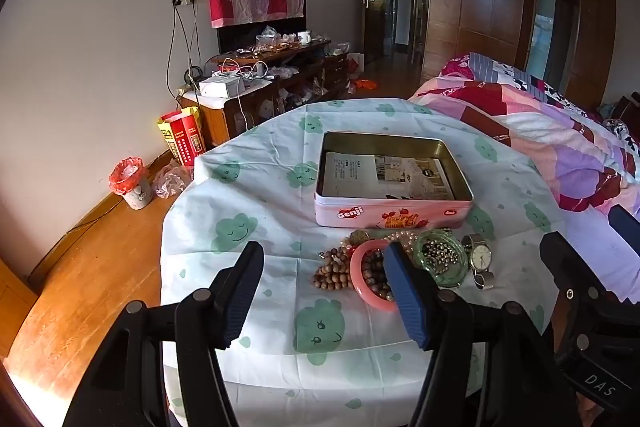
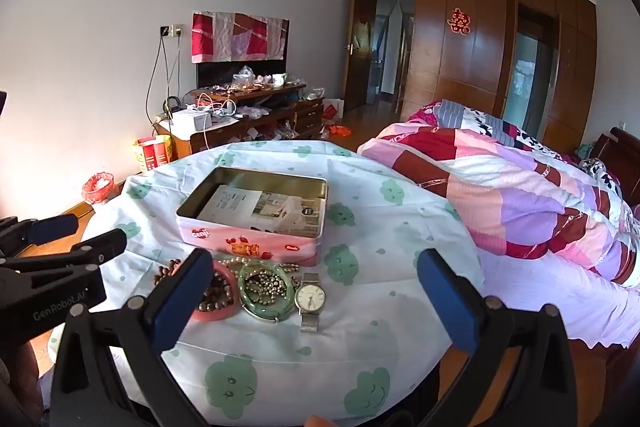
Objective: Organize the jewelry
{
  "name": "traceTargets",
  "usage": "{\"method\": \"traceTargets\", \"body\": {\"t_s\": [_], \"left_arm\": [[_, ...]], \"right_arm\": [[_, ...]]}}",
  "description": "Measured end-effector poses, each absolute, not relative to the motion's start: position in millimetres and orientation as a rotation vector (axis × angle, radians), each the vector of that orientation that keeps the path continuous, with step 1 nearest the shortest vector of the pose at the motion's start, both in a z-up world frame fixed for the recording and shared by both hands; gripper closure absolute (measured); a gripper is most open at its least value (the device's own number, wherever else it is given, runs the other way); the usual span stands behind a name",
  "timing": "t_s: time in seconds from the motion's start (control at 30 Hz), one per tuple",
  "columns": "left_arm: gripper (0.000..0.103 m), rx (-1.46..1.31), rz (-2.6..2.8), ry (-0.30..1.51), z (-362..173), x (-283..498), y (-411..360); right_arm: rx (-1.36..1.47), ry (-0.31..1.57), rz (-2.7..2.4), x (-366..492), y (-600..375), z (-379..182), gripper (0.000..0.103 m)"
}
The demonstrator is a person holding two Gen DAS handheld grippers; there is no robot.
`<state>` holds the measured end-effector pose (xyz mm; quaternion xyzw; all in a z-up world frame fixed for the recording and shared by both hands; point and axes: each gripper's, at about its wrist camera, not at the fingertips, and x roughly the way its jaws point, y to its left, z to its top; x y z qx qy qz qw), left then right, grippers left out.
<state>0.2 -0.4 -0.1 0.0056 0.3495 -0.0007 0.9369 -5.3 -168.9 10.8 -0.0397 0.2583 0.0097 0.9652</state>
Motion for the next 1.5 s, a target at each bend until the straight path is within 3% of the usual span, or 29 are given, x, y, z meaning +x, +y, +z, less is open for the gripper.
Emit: {"method": "traceTargets", "body": {"t_s": [1.5], "left_arm": [[0.040,0.018,0.014,0.713,-7.5,0.1,-2.5]], "right_arm": [[-0.082,0.530,0.021,-4.6,-166.9,7.6,0.000]]}}
